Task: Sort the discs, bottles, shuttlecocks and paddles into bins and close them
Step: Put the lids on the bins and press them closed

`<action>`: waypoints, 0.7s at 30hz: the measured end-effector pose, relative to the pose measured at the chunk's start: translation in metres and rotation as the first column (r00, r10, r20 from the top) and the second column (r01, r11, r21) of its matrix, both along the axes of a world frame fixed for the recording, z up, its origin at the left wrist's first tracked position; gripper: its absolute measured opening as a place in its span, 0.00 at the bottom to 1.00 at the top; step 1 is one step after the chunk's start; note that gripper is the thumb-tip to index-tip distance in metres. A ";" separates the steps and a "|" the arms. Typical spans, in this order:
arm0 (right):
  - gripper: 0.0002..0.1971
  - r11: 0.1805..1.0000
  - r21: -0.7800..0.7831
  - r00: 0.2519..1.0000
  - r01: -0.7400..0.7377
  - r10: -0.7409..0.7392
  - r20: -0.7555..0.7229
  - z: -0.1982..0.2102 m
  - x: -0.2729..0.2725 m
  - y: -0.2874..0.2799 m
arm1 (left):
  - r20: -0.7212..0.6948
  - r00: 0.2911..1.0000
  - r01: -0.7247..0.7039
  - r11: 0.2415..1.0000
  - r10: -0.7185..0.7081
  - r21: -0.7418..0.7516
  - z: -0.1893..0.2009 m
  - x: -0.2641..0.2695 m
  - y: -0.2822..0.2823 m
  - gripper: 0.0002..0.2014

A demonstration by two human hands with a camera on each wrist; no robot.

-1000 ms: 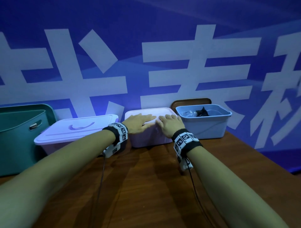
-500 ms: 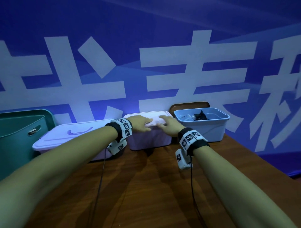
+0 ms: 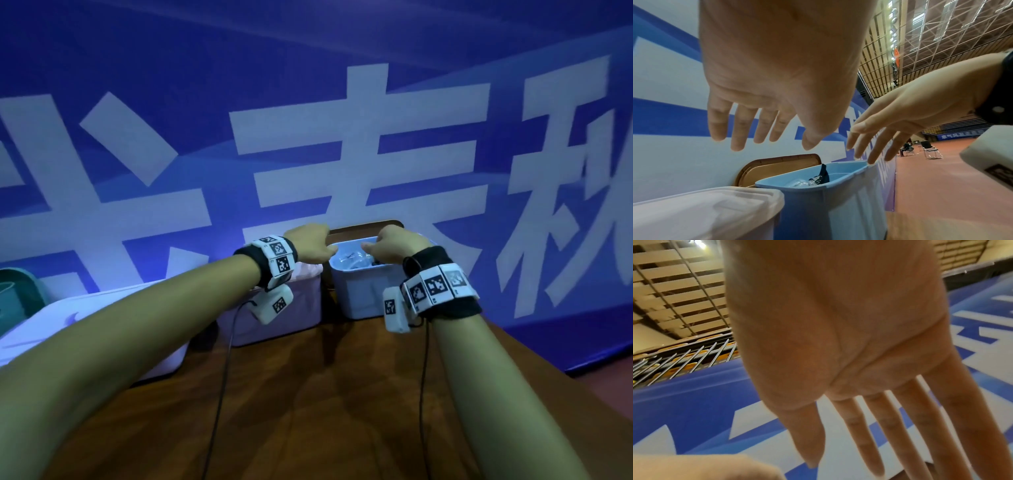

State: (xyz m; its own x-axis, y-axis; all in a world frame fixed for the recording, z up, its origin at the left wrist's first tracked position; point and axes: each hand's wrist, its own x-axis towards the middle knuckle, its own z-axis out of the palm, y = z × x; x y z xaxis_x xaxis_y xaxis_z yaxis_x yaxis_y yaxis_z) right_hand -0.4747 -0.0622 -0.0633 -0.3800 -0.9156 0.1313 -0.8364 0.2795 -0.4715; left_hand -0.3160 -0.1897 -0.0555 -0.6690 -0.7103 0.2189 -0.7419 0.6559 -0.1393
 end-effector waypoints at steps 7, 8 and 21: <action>0.17 1.000 -0.014 1.000 -0.025 0.025 -0.016 -0.014 -0.034 -0.025 | -0.031 0.998 -0.050 0.998 0.052 0.034 -0.007 -0.036 -0.052 0.27; 0.17 0.999 -0.039 0.999 -0.026 0.025 -0.021 -0.019 -0.037 -0.029 | -0.027 0.998 -0.054 0.998 0.054 0.020 -0.008 -0.041 -0.057 0.28; 0.31 0.910 0.344 0.932 -0.233 0.309 -0.188 -0.036 -0.043 -0.030 | 0.240 0.959 -0.156 0.988 0.149 0.010 0.004 -0.067 -0.070 0.16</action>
State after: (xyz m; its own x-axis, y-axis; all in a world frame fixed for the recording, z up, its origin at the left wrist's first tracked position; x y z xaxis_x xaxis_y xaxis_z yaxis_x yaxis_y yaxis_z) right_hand -0.5177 -0.0923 -0.0997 -0.1049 -0.9869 -0.1226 -0.9754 0.1261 -0.1808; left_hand -0.3830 -0.2598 -0.0520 -0.5829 -0.8113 0.0452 -0.7811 0.5441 -0.3063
